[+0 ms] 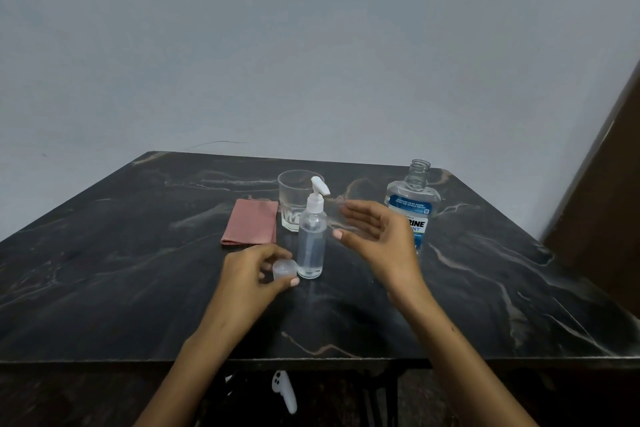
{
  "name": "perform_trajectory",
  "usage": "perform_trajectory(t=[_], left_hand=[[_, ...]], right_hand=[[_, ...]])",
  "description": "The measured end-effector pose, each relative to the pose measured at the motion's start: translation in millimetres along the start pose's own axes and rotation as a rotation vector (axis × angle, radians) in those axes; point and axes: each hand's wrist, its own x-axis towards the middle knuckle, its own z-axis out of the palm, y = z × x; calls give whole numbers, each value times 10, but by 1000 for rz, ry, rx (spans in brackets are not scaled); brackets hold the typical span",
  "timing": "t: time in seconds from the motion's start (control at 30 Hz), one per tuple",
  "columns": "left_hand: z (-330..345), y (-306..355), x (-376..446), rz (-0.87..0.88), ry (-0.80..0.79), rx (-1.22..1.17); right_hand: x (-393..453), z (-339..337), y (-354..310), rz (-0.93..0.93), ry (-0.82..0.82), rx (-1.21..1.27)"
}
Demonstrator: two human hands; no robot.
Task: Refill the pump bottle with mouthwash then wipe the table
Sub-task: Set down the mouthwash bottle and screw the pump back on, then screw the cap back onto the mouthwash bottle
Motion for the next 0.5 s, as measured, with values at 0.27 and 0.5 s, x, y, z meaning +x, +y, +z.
perform_trajectory(t=[0.27,0.5], left_hand=[[259,477,-241,4,-29,-395],[686,879,-41,21,65,-717]], right_hand=[[-386,-318,-24,-42,-322,-196],[-473,-490,-112,-236,-51,-230]])
